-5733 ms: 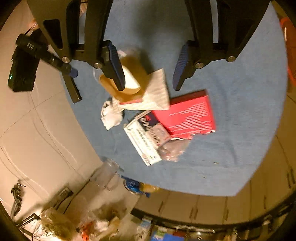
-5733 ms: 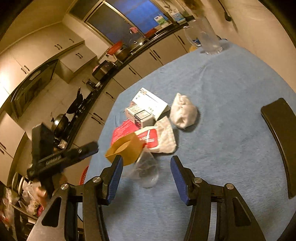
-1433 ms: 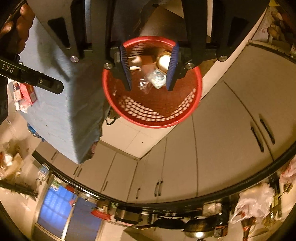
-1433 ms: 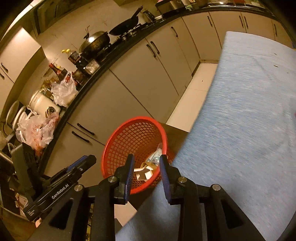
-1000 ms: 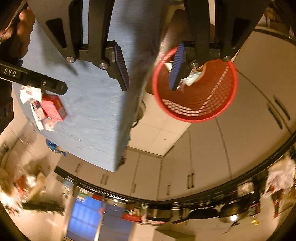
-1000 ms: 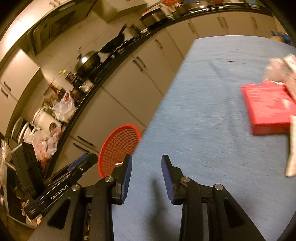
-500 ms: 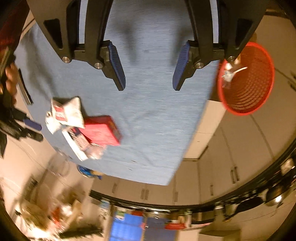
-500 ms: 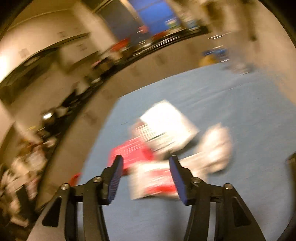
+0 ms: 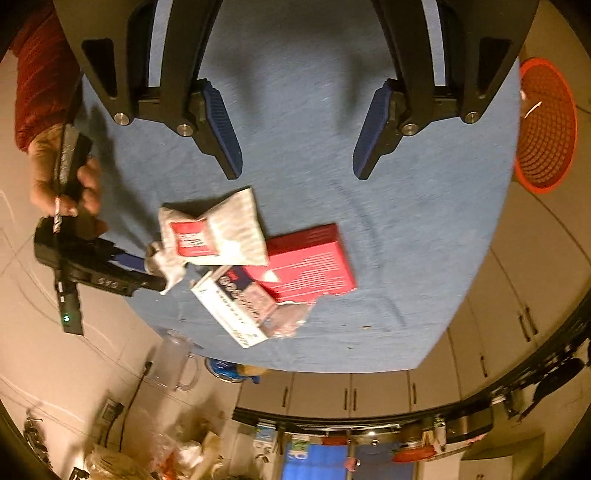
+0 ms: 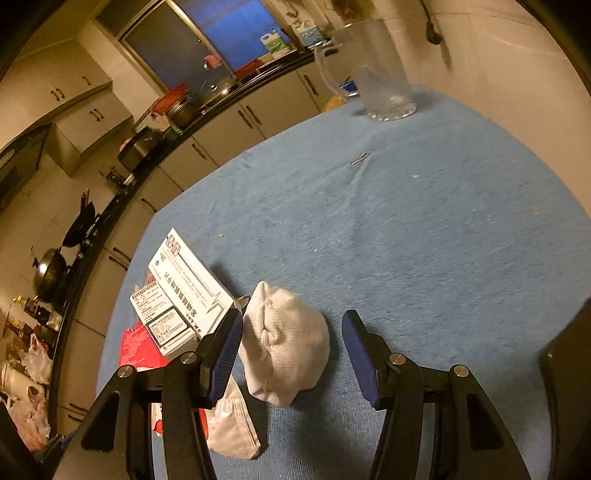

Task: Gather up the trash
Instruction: 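Return to the table and grasp the white cloth with the right tool, then grasp the white-and-red packet with the left tool while the right tool holds the cloth, then carry the packet and cloth to the red wastebasket and open both tools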

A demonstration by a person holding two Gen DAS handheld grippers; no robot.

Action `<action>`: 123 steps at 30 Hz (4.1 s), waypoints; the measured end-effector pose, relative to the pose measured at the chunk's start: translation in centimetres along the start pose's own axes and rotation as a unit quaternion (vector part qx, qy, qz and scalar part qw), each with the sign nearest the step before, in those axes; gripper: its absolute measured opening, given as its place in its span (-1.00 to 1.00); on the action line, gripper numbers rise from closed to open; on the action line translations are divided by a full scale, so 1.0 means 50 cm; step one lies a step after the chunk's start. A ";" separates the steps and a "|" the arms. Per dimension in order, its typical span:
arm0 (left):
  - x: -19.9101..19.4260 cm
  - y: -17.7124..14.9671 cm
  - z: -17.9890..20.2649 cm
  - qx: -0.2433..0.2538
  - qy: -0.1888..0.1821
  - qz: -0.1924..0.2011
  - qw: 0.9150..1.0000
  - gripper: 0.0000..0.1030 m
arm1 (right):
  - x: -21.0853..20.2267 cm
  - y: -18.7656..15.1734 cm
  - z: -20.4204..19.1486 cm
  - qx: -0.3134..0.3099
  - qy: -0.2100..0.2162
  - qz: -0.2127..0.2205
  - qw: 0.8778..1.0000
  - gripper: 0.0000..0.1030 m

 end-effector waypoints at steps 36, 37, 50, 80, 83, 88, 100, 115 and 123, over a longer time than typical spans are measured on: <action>0.064 -0.016 0.172 0.026 -0.093 -0.057 0.994 -0.11 | -0.060 0.011 0.020 0.039 0.106 0.053 0.992 -0.30; 0.049 -0.014 0.172 0.036 -0.086 -0.047 0.995 0.10 | -0.062 0.012 0.022 0.041 0.106 0.054 0.992 -0.30; 0.131 0.047 0.250 0.189 -0.082 -0.051 0.977 0.58 | -0.080 0.030 0.059 0.075 0.099 0.075 0.989 -0.30; 0.034 -0.001 0.055 0.025 -0.036 0.060 0.997 -0.36 | -0.060 -0.030 -0.101 -0.093 0.147 0.044 0.984 -0.30; 0.024 -0.007 0.028 0.015 -0.037 0.064 0.997 -0.36 | -0.051 -0.048 -0.130 -0.112 0.166 0.028 0.979 -0.30; 0.004 -0.011 -0.010 0.003 -0.040 0.074 0.996 -0.36 | -0.045 -0.069 -0.174 -0.129 0.173 0.009 0.976 -0.30; -0.074 -0.021 -0.146 -0.047 -0.003 0.108 0.993 -0.36 | -0.039 -0.136 -0.323 -0.166 0.189 -0.013 0.968 -0.30; -0.192 -0.089 -0.396 -0.138 0.045 0.148 0.978 -0.36 | 0.034 -0.265 -0.564 -0.229 0.235 -0.080 0.941 -0.30; -0.232 -0.156 -0.537 -0.192 0.079 0.154 0.966 -0.36 | 0.072 -0.347 -0.687 -0.258 0.255 -0.123 0.924 -0.30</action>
Point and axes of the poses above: each gripper's, at about its wrist camera, not at the fingertips, and x roughly the way its jaws point, z to its right, y to its top, the point moved 7 cm from there along x, roughly the way its jaws point, and after that the axes turned 1 degree about y, right-handed, at the moved point
